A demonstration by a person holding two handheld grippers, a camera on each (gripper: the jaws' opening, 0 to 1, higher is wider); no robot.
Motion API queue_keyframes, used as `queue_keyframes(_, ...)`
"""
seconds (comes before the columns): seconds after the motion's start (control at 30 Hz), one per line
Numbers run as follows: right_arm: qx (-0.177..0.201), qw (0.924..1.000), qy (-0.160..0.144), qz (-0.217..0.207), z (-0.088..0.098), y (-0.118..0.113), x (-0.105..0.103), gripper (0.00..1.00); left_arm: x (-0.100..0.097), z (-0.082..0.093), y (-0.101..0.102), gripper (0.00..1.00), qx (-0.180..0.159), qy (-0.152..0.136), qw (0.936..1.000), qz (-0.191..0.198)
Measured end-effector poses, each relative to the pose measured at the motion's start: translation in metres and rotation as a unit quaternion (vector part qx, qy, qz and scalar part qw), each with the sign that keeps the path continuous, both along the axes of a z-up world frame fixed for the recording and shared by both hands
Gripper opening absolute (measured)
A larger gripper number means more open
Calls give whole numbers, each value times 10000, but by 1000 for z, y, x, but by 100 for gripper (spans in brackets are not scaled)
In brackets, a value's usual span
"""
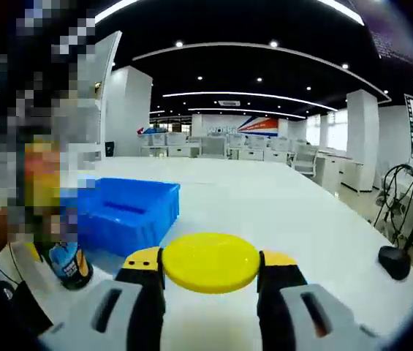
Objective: Open the lid of the chip container on the table, take out the chips, place them into the box in front of the container, and close the lid
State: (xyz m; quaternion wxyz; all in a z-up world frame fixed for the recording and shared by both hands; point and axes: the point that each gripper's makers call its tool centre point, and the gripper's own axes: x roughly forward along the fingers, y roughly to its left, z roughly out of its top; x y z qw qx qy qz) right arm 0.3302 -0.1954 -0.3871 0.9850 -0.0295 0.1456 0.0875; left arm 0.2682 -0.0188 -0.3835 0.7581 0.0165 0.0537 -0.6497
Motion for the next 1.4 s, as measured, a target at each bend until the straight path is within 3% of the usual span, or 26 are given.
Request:
queue_keyframes(0.1, -102, 9997, 215, 68, -14, 1, 0, 48, 0, 0, 0, 47, 5, -5, 10000, 2)
queue_keyframes(0.43, -373, 9982, 462, 67, -41, -4, -1, 48, 1, 0, 0, 47, 4, -24, 10000, 19)
queue_keyframes(0.67, -398, 9979, 494, 117, -46, -5, -2, 49, 1, 0, 0, 47, 5, -16, 10000, 17)
queue_keyframes(0.83, -743, 9956, 535, 183, -51, -7, -2, 49, 1, 0, 0, 47, 21, -20, 10000, 14)
queue_keyframes(0.9, -682, 9962, 500, 192, -48, -8, -3, 54, 1, 0, 0, 47, 24, -19, 10000, 11)
queue_keyframes(0.97, -393, 9975, 536, 245, -46, -5, -3, 59, 1, 0, 0, 47, 21, -18, 10000, 15)
queue_keyframes(1.3, -577, 9974, 404, 131, -36, -13, -3, 55, 1, 0, -1, 47, 24, -26, 10000, 8)
queue_keyframes(1.4, -803, 9966, 203, 49, -20, -19, -2, 52, 1, 0, -1, 47, 23, -31, 10000, 18)
